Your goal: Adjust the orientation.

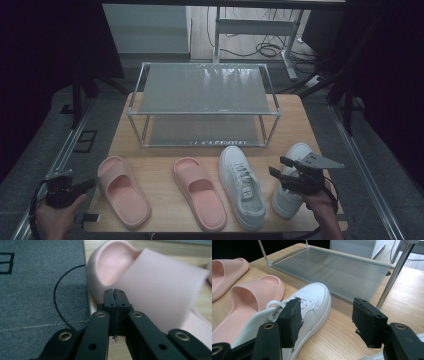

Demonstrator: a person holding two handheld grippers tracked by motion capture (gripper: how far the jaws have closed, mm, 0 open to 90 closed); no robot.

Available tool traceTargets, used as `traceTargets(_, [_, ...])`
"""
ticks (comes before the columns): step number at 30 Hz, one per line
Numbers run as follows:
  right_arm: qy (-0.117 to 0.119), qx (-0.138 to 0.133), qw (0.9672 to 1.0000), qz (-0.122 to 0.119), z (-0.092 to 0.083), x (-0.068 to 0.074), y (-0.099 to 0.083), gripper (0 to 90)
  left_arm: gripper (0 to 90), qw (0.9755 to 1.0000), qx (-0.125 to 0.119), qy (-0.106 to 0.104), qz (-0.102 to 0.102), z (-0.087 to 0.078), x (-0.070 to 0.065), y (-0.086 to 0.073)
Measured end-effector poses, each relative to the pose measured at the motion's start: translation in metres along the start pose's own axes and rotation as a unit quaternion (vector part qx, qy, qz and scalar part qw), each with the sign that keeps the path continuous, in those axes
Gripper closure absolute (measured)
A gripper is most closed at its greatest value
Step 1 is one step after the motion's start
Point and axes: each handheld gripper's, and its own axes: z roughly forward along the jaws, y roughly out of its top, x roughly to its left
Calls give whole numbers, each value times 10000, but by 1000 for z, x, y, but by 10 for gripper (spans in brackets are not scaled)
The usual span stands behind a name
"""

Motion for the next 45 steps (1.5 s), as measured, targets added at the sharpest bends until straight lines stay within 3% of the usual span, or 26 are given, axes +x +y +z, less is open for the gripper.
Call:
traceTargets(13, [-2, -10, 10000, -8, -1, 0, 0, 408, 900, 10000, 61, 12, -31, 17, 1, 4])
traceTargets(28, [9, 9, 10000, -16, 0, 1, 0, 408, 900, 10000, 73, 16, 4, 24, 0, 12])
traceTargets(45, [6, 7, 10000, -12, 0, 0, -1, 408, 900, 9993, 190, -217, 232, 49, -26, 31])
